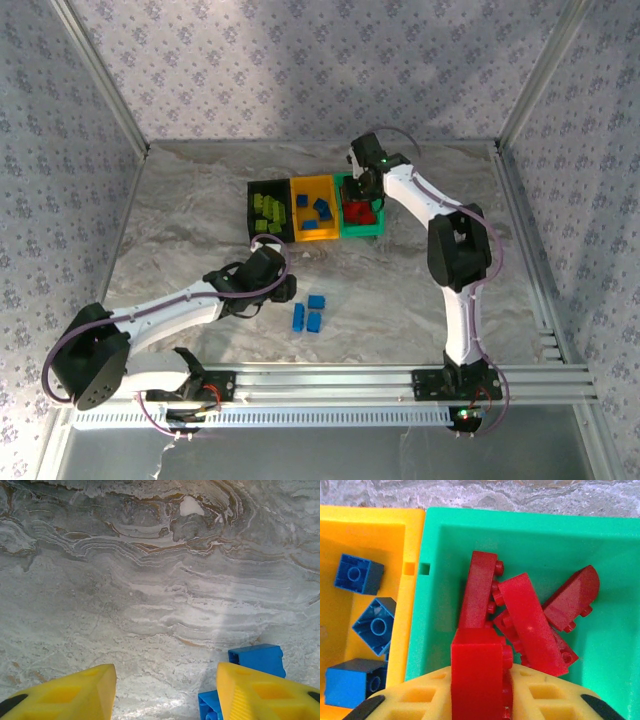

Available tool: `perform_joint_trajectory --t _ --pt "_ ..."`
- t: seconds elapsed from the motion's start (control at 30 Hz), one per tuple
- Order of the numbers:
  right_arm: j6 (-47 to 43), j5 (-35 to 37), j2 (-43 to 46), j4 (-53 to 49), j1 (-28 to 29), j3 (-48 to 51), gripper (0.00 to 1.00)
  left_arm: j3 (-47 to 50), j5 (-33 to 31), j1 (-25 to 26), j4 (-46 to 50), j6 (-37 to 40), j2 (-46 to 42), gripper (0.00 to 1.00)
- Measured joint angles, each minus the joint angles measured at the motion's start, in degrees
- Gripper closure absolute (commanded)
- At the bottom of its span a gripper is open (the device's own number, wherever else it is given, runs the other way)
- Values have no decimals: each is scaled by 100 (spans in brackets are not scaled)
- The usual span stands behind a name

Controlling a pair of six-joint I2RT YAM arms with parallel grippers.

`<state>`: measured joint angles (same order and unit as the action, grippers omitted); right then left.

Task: Sort the legos into containers by color
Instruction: Place the lego in the container, then pick up the lego from the middle-left of the table.

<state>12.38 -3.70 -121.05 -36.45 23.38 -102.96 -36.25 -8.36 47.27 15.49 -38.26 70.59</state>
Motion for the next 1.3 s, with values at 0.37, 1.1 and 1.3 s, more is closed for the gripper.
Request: perform_joint_trajectory --t 0.37,1.1,1.3 --pt "-2 9 575 85 46 669 62 -33 317 0 -4 68 293 42" --pt "2 455 3504 1458 505 4701 62 -33 881 50 339 289 208 42" --pt "2 678 3788 2111 629 5362 62 -83 1073 155 457 330 264 44"
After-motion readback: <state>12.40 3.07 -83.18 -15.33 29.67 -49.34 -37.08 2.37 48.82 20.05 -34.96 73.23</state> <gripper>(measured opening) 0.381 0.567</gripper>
